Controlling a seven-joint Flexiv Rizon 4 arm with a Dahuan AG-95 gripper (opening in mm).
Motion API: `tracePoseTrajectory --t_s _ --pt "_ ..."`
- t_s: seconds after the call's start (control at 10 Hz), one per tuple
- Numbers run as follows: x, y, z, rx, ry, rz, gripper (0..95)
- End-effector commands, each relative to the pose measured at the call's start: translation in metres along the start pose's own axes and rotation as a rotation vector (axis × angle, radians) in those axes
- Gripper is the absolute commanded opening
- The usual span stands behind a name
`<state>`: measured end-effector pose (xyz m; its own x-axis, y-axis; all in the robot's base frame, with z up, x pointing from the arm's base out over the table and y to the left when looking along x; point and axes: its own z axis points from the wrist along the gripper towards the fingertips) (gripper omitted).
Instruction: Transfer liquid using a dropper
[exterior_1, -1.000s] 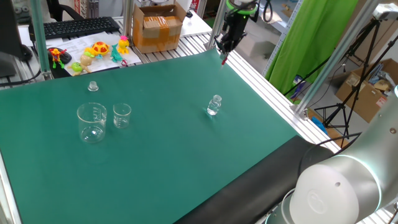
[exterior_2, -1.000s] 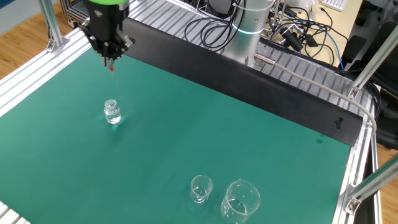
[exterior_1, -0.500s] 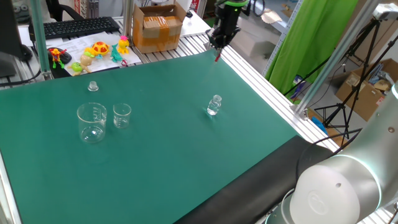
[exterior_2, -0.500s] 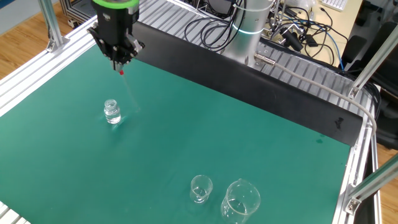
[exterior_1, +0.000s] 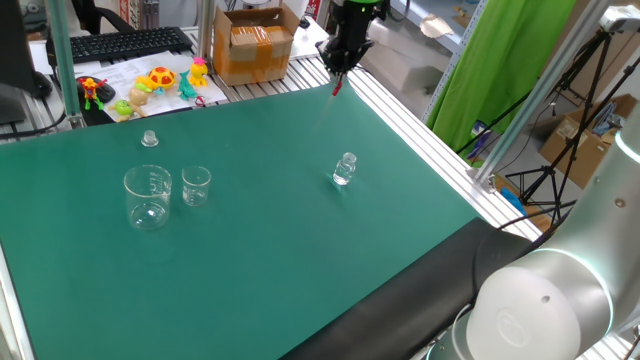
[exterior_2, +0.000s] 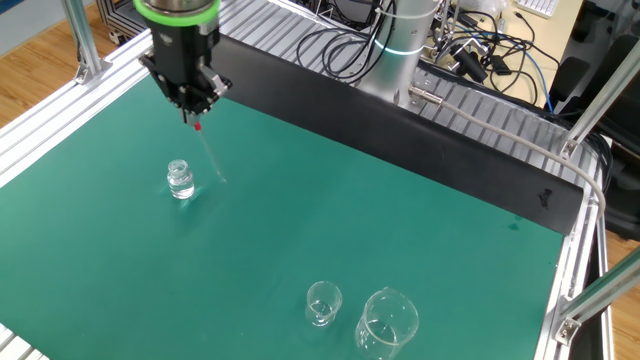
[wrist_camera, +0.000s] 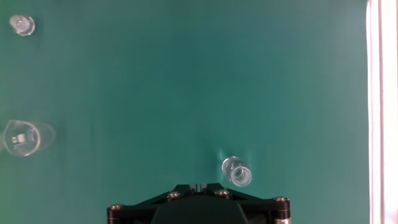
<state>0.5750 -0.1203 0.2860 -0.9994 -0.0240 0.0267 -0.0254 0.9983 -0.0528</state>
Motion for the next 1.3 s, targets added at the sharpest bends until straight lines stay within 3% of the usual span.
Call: tracePoseTrajectory --t_s 0.1,0.3,0.9,1.0,1.1,1.3 --pt "0.0027 0.0 0.001 0.01 0.004 0.0 0.0" --pt "0.0027 0.0 0.001 -0.005 0.0 -0.012 0.0" --pt "0.0027 0.0 0.001 -0.059 0.012 -0.219 0.0" --pt "0.0027 0.0 0.001 -0.099 0.012 -0.222 0.0" --pt "0.0027 0.0 0.001 -0.11 0.015 -0.223 0.0" --pt "0.0024 -0.0001 0.001 -0.107 0.014 -0.221 0.0"
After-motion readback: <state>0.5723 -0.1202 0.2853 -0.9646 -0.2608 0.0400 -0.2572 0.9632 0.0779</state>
